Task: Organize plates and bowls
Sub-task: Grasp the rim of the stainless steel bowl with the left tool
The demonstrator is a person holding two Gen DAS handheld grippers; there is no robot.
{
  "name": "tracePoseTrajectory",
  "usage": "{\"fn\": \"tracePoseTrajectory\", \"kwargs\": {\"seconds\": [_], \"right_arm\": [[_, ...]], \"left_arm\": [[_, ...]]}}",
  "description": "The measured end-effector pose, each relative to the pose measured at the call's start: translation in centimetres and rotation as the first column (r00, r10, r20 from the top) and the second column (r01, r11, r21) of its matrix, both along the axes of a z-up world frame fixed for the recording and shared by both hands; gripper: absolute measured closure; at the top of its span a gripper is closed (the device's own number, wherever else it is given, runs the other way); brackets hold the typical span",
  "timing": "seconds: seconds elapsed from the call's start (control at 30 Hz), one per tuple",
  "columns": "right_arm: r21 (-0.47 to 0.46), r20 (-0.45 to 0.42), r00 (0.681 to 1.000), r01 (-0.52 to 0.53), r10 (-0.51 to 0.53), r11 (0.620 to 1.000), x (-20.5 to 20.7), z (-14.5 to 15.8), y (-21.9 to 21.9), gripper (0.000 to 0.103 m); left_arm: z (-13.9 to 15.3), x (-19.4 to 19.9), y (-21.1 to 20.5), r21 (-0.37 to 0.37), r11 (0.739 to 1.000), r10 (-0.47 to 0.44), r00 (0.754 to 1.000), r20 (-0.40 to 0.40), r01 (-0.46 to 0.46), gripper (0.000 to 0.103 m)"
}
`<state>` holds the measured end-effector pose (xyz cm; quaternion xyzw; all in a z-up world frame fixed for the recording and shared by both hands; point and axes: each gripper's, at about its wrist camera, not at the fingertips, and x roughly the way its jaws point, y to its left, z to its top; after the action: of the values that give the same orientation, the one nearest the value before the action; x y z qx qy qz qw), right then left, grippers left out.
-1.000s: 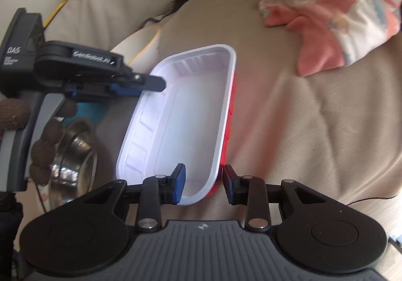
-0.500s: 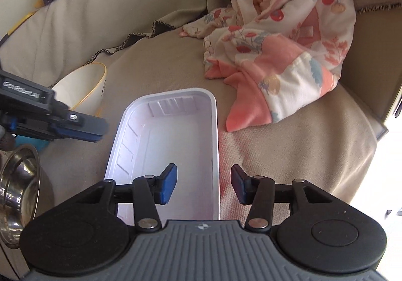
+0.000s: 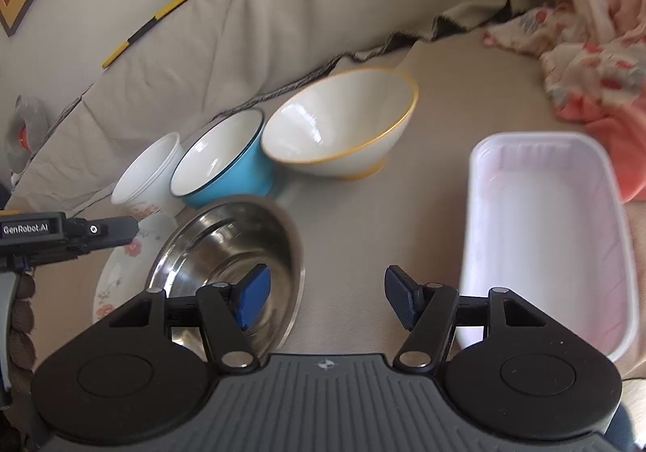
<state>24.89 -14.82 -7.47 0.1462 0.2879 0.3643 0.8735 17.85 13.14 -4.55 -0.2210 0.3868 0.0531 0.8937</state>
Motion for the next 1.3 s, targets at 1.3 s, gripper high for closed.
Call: {"fn": "tracePoseTrajectory", "kwargs": {"seconds": [1.3], "right_arm": [[-0.076, -0.022, 0.999, -0.032, 0.03, 0.997, -0.7, 0.3, 1.5, 0.062]], "left_arm": [[-5.1, -0.6, -2.9, -0.041, 0.996, -0.08, 0.995, -0.059, 0.077, 0.079]]}}
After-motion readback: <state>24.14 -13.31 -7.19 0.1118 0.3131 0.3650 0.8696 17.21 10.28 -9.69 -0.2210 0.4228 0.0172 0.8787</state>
